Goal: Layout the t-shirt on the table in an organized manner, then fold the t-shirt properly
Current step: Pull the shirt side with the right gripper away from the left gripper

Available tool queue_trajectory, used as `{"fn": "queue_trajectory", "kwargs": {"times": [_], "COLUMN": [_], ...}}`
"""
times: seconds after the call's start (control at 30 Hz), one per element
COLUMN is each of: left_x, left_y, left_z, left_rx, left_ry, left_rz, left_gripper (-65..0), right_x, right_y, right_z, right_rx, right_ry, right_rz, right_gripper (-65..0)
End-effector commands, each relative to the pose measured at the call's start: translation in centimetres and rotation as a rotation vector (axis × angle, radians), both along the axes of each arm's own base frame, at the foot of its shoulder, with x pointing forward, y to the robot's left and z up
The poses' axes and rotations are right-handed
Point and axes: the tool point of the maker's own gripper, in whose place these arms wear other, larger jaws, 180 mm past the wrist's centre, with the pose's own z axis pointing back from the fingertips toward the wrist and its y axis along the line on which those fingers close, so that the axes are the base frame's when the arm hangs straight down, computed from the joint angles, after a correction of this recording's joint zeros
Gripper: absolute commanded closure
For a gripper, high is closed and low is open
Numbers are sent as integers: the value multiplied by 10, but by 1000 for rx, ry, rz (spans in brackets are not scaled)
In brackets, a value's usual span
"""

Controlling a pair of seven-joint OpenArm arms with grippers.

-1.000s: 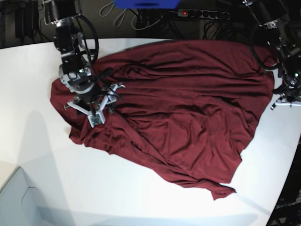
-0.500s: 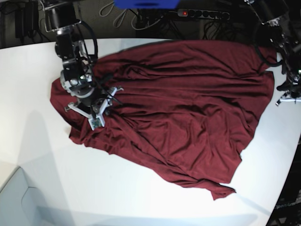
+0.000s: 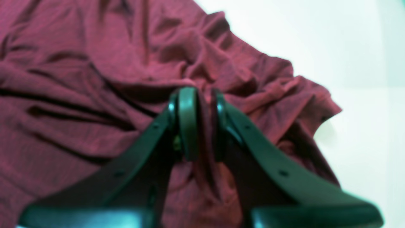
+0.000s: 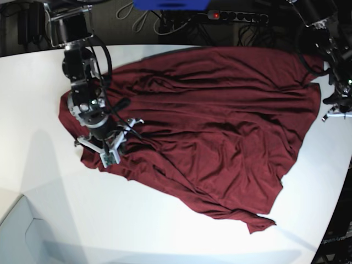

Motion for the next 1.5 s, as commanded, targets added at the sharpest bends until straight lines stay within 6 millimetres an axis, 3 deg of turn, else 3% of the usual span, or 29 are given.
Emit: {"fn": "queue_trajectory", "kwargs": {"times": [0.0, 0.2, 0.37, 0.5, 0.63, 0.83, 0.93, 1.0, 1.2, 1.37, 1.47], "left_x": [5, -3, -10, -21, -27, -26, -18, -17, -17, -18, -19], "left_y": [8, 7, 13, 21, 29, 29, 29, 28, 28, 28, 28], "left_z": [14, 12, 11, 12, 18, 15, 20, 20, 19, 19, 18], "left_rx": [41, 46, 44, 25, 32, 27, 23, 22, 19, 19, 20], "left_ry": [-32, -17, -12, -33, -50, -47, -66, -69, -70, -68, -65], "left_rz": [0, -3, 19, 83, 113, 115, 113, 114, 114, 114, 114], "left_gripper": [-1, -1, -1, -1, -1, -1, -2, -2, -2, -2, -2], "right_x": [18, 71, 127, 151, 141, 92, 65, 51, 35, 35, 36], "right_y": [-1, -21, -38, -45, -37, 13, 41, 48, 37, 27, 26], "right_z": [21, 60, 101, 121, 113, 92, 78, 60, 14, 12, 12], "right_rx": [5, -23, -31, -30, -36, -25, -53, -60, -78, -88, -87], "right_ry": [-69, -186, -281, -305, -263, -165, -109, -63, 53, 26, 16], "right_rz": [2, -13, -40, -57, -50, 24, 101, 122, 106, 108, 109], "right_gripper": [-69, 0, 0, 0, -23, -245, -318, -319, -320, -310, -238]}}
